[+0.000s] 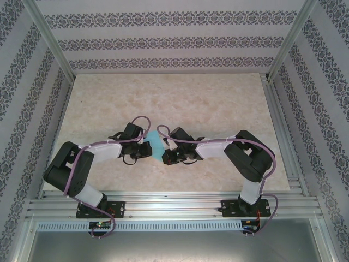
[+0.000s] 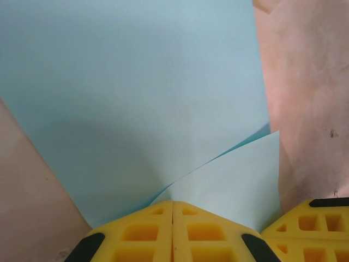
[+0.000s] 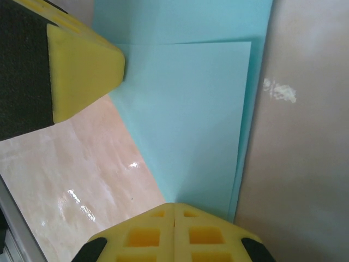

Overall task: Fold a paper plane with a square sheet of paper (fold left side to right side)
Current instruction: Third fold the triangle at the center of the table.

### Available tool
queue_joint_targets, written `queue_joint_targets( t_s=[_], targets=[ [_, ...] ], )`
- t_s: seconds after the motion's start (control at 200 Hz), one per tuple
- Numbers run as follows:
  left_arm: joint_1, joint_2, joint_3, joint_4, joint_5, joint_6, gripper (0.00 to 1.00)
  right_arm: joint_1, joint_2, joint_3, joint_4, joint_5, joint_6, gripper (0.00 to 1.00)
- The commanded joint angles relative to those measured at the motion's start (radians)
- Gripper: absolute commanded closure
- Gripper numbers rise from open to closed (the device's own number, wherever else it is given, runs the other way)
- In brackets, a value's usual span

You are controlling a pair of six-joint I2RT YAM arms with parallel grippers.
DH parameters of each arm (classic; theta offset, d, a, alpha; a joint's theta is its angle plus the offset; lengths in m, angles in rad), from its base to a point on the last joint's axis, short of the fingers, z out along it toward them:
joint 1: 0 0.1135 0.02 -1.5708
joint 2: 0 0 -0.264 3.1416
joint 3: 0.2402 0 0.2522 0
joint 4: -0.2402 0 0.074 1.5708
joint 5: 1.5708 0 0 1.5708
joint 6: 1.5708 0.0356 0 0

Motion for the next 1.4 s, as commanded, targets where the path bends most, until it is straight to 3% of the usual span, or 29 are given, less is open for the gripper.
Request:
queue_joint_targets(
  t_s=[0.0, 0.445, 0.649, 0.844, 0.974, 1.144, 1.394],
  targets=[
    [0.069, 0.014, -0.038, -0.043, -0.096, 0.044, 0.94, 0.009, 0.065, -0.044, -0.203, 0.034, -0.027, 1.0],
    [0.208, -0.026, -0.057, -0.089, -0.068, 0.067, 0.91, 0.008, 0.07, -0.042, -0.216, 0.025, -0.034, 1.0],
    [0.223, -0.093, -0.016, -0.103, 0.018, 0.102, 0.95, 0.009, 0.072, -0.036, -0.215, 0.022, -0.031, 1.0],
    [0.145, -0.186, -0.014, -0.037, 0.138, 0.071, 0.97, 0.008, 0.07, -0.033, -0.218, 0.021, -0.028, 1.0],
    [0.061, -0.156, -0.006, 0.03, 0.185, 0.027, 0.97, 0.011, 0.073, -0.03, -0.22, 0.02, -0.026, 1.0],
    [-0.01, -0.018, 0.015, 0.088, 0.176, 0.009, 0.98, 0.011, 0.083, -0.022, -0.218, 0.017, -0.026, 1.0],
    [-0.015, 0.099, 0.041, 0.043, 0.05, 0.02, 1.0, 0.009, 0.068, -0.03, -0.217, 0.007, -0.023, 1.0]
  ],
)
